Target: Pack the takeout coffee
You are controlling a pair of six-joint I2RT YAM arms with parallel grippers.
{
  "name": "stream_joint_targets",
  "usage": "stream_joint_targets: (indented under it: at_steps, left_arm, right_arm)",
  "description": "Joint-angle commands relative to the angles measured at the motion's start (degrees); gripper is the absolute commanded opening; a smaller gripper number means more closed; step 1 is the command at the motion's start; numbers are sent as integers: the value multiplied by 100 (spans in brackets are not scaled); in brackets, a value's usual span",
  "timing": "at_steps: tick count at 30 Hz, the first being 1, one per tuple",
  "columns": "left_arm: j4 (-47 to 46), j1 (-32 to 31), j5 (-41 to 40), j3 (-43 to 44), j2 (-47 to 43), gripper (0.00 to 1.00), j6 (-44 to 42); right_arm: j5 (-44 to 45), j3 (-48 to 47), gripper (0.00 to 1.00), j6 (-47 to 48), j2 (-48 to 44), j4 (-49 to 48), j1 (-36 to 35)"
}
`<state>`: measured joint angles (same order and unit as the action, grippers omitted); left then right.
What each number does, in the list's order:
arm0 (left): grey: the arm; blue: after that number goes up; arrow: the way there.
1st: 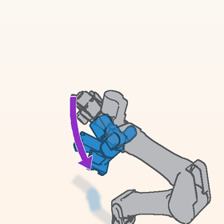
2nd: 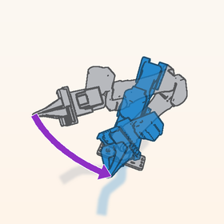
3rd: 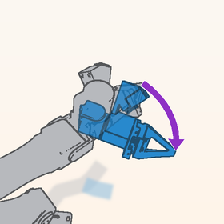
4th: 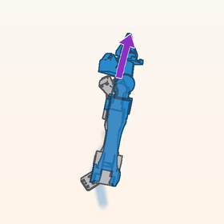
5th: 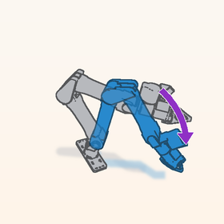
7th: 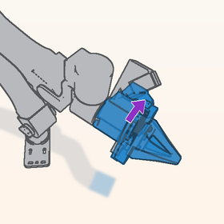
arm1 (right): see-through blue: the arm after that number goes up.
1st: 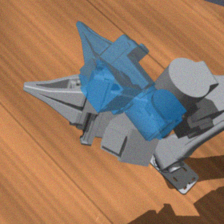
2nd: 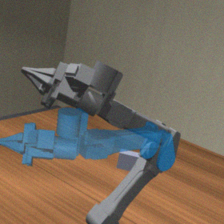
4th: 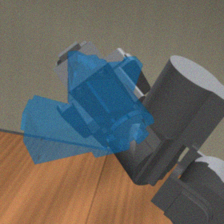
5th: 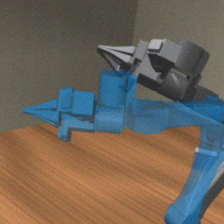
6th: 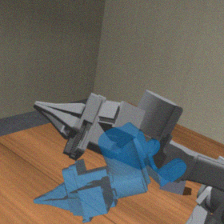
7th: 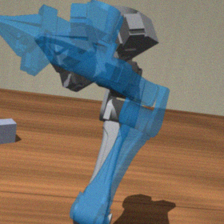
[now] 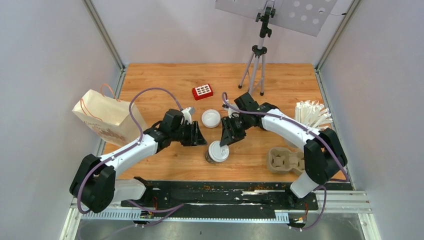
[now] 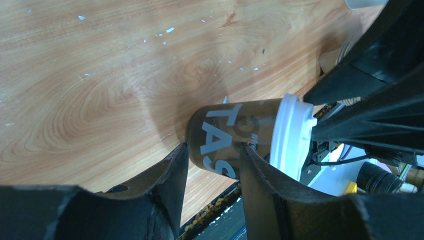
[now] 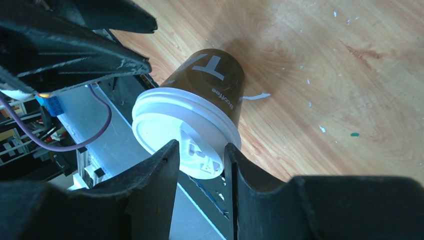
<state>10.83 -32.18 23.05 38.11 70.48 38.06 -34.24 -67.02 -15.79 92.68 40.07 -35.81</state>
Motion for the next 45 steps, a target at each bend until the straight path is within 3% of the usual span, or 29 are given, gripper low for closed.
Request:
stream_joint_targets:
  at_steps: [1,11,17,22,27,36,45]
  left_arm:
    - [-19,-20,-166,217,64,50,-166]
    - [293,-25,-335,301,-188,50,-266]
    - [576,-29,-259,416,-247,51,-484]
    - [493,-86,-206,282,-258,51,-466]
    - [210,-282,-172,173,-123,52,-374]
    - [755,-1583,-1184,892,-90,55,-600]
    - [1296,-3615,-3379,978,-999,62,-1299]
  right_arm:
    - [-185,155,39,-358,-480,-397,-7]
    - [-296,299,37,-662,-666,-621,-105]
    - [772,381,54,-1106,-1110,168,-115]
    - [1495,816,62,-1516,-1864,600,-181]
    - [1926,948,64,-1601,-2389,985,-189]
    - [1944,1258,57,-1547,-2770,1117,-185]
    - [2191,1235,57,-1572,-3292,896,-174]
